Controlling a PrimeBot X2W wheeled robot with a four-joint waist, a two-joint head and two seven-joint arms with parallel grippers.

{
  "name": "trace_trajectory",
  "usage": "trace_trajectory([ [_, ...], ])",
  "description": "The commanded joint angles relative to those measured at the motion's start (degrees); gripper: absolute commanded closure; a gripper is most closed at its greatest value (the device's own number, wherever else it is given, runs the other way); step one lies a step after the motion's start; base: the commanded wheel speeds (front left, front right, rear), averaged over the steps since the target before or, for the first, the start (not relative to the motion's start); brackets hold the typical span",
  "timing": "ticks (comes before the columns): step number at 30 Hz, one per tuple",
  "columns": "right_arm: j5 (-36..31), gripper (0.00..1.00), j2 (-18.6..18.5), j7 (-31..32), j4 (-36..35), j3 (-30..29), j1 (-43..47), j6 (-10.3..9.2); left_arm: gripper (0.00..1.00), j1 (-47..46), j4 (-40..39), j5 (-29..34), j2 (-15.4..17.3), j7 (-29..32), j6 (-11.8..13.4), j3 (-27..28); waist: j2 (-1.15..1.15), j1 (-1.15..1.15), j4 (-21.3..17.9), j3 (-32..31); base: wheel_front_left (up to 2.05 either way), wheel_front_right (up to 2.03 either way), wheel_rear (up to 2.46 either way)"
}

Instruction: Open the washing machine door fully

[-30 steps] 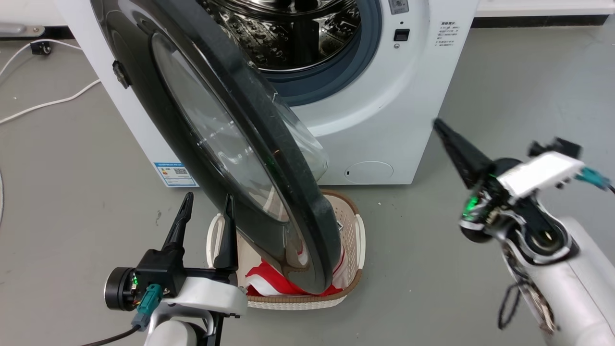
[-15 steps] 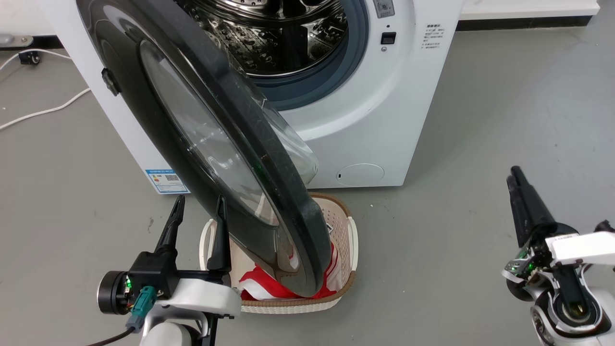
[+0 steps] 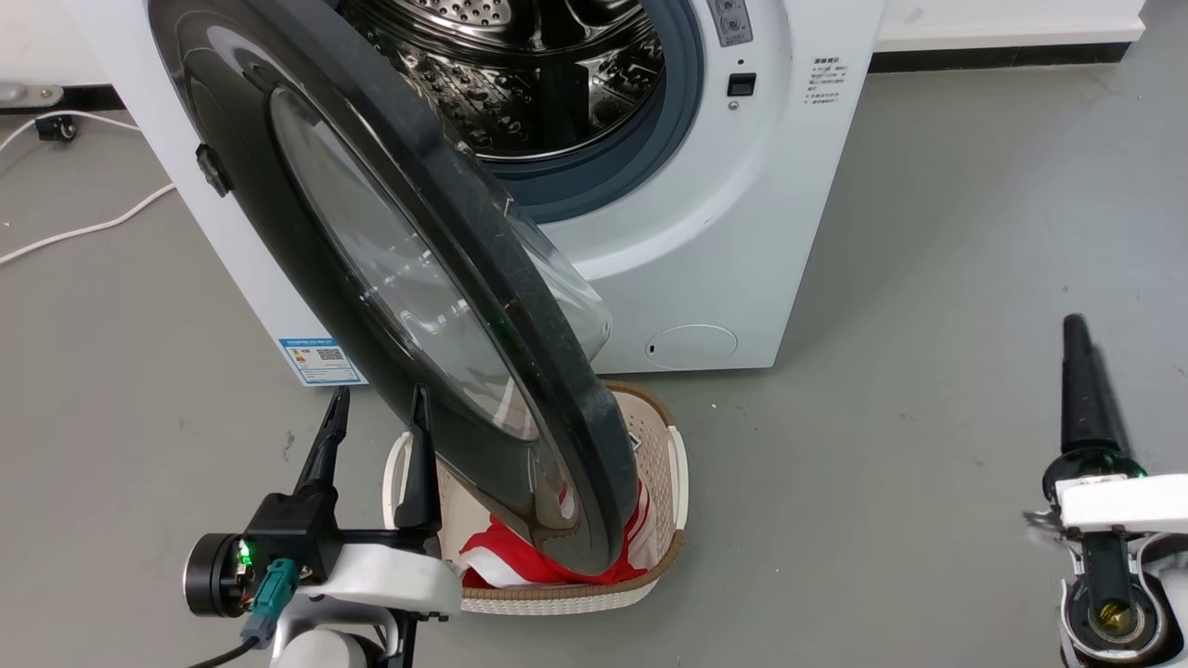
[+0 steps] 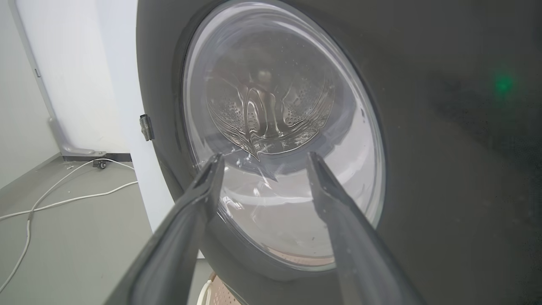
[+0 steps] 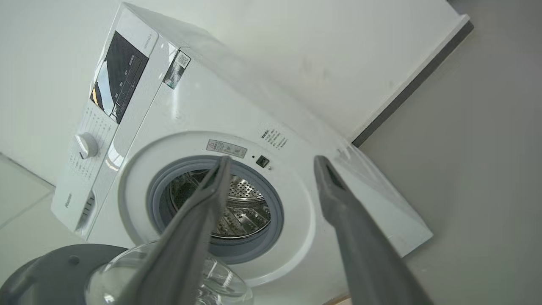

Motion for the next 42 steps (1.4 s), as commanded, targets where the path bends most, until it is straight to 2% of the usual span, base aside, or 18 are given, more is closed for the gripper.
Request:
trace_trajectory([
  [1,-5.57,0.0,1.34,-0.06,-1.01,-1.86,0.76,0.0,0.0,0.41,-0.07,-0.07,0.03,-0.13,0.08,0.13,0.0,0.0,-0.04,0.01,0.0,0.0,0.0],
  [6,-29.11,0.0,5.19,-0.09,-6.05,-7.96,2.31,-0.01,0.0,0.25,-0.03,0.23,0.03,-0.13,-0.09,0.54,0.0,0.0,-0.21,-0.03,0.0,0.0,0.0],
  [10,-45.99,0.0,6.78,-0.1,-9.56,-8.78,4.39,0.0,0.0,0.06,-0.02,0.45,0.04,-0.13,-0.21,0.79,0.0,0.0,-0.18,-0.07,0.0,0.0,0.0],
  [14,-56.0,0.0,8.24,0.54,-11.33,-7.64,6.7,-0.01,0.0,0.0,-0.02,0.66,0.03,-0.13,-0.25,0.84,0.0,0.0,-0.08,-0.16,0.0,0.0,0.0],
  [15,-61.56,0.0,8.82,1.4,-11.72,-6.77,8.38,-0.01,0.0,0.01,0.05,0.74,0.03,-0.13,-0.42,0.84,0.0,0.0,0.04,-0.25,0.0,0.0,0.0],
  [16,-63.05,0.0,9.12,1.55,-11.57,-6.38,8.9,-0.01,0.0,0.03,0.08,0.87,0.03,-0.13,-0.37,0.85,0.0,0.0,0.07,-0.31,0.0,0.0,0.0],
  [21,-66.91,0.0,9.96,1.79,-9.64,-5.34,10.38,-0.02,0.0,0.28,0.23,1.2,0.02,-0.13,-0.56,0.8,0.0,0.0,0.16,-0.64,0.0,0.0,0.0],
  [40,-66.56,0.0,10.86,0.89,-6.59,-5.59,8.69,-0.02,0.0,0.91,0.82,1.26,0.03,-0.13,-0.89,0.57,0.0,0.0,0.57,-0.67,0.0,0.0,0.0],
  [41,-66.61,0.0,10.87,0.83,-6.59,-5.58,8.67,-0.02,0.07,0.87,0.82,1.25,0.03,-0.13,-0.94,0.59,0.0,0.0,0.57,-0.63,0.0,0.0,0.0],
  [42,-66.66,0.0,10.87,0.78,-6.58,-5.56,8.62,-0.02,0.54,0.82,0.77,1.28,0.03,-0.13,-0.75,0.68,0.0,0.0,0.57,-0.6,0.0,0.0,0.0],
])
